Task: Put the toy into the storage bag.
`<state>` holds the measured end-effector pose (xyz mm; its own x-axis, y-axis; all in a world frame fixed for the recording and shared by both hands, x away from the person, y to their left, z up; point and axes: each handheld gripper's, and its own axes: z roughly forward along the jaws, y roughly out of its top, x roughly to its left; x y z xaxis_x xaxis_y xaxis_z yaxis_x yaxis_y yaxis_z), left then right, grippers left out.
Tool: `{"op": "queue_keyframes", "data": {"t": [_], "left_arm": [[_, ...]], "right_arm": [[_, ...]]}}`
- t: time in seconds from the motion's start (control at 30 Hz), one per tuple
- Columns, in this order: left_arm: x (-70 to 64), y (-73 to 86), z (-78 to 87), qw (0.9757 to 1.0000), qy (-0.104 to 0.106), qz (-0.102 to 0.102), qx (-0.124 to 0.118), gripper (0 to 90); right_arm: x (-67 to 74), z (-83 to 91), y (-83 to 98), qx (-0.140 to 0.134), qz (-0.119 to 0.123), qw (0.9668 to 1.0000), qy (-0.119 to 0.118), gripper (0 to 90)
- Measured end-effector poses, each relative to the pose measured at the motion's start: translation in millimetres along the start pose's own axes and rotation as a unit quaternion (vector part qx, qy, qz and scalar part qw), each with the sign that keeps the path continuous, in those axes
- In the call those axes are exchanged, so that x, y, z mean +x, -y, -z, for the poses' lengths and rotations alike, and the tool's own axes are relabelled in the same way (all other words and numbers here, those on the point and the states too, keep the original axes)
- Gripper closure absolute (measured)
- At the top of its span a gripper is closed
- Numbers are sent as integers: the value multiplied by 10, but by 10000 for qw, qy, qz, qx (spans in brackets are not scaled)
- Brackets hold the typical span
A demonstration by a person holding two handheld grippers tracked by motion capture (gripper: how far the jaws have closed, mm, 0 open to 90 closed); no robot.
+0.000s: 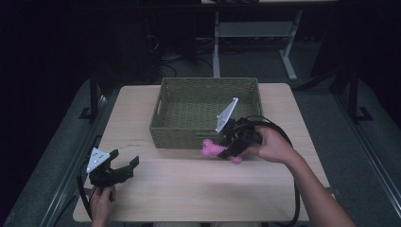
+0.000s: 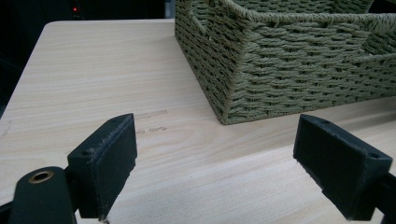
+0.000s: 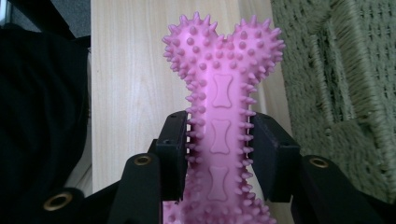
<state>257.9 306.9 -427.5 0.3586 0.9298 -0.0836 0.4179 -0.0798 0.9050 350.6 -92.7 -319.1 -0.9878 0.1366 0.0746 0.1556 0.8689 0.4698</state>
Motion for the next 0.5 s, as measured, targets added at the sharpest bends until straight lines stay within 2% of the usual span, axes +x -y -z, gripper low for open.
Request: {"op": "queue_keyframes", "data": {"t": [0.5], "left_arm": [[1, -2, 5, 10000, 7, -13, 1, 130]], "right_arm": [[-155, 156, -35, -5, -80, 9999, 61, 579]]}}
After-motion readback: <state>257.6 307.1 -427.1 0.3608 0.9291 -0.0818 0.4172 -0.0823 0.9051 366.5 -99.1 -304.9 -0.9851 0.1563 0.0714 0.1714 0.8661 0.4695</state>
